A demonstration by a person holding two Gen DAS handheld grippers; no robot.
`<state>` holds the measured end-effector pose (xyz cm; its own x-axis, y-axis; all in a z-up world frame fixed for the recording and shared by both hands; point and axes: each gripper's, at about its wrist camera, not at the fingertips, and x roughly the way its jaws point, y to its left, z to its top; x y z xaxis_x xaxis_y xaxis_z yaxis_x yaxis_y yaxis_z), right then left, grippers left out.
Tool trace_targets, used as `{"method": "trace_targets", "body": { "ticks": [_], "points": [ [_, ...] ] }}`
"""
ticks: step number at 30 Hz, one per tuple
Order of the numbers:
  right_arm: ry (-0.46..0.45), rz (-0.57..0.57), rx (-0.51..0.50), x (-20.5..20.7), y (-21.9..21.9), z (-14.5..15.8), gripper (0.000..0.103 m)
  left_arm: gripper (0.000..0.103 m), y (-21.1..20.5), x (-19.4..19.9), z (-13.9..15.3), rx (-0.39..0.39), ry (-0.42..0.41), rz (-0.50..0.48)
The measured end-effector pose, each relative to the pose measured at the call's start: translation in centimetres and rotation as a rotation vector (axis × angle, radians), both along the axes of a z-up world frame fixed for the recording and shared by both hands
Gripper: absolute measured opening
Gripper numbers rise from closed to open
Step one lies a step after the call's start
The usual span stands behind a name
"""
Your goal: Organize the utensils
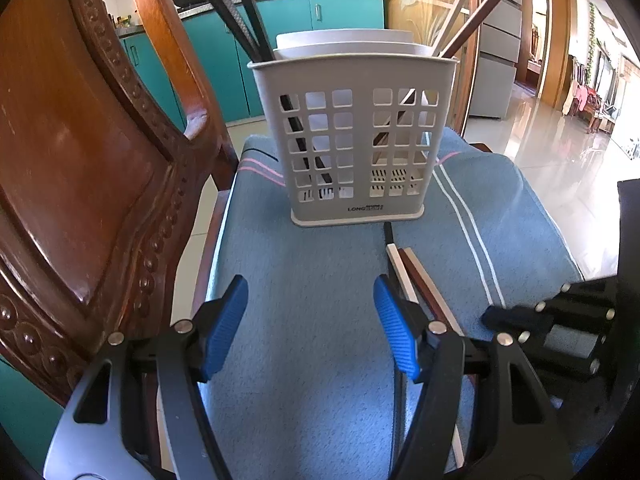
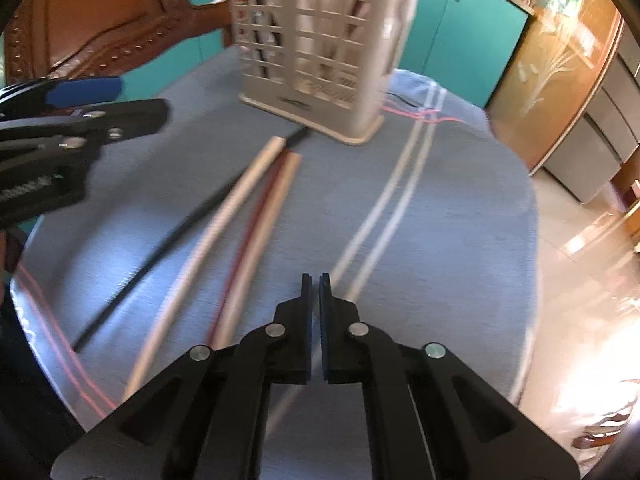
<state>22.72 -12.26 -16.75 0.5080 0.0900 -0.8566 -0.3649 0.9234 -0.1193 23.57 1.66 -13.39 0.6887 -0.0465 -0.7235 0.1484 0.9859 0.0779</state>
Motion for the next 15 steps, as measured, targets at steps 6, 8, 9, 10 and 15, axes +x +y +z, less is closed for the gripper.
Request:
{"method": "trace_targets", "body": {
  "ticks": [6,8,9,10,15],
  "points": [
    [0.019,-0.069,0.033,0.9,-1.8,0.2,0.005,0.066,0.3,0.2,-0.3,-0.017,0.019,0.012],
    [0.020,-0.067,0.038,1.0,-1.8,0.2,0.007,0.066,0.2,0.3,-0.2,-0.015,0.021,0.013],
    [0.018,-0.060,0.037,1.0,-1.7,0.2,0.008,0.066,0.2,0.2,-0.2,-0.013,0.020,0.012],
    [0.016,-0.056,0.036,0.7,-1.4,0.2,0.010,0.066,0.1,0.2,-0.2,-0.010,0.021,0.011],
    [0.010,-0.036,0.081,0.3,-0.7,0.3,0.031,0.066,0.1,0.3,-0.4,-0.006,0.025,0.011]
  ]
}}
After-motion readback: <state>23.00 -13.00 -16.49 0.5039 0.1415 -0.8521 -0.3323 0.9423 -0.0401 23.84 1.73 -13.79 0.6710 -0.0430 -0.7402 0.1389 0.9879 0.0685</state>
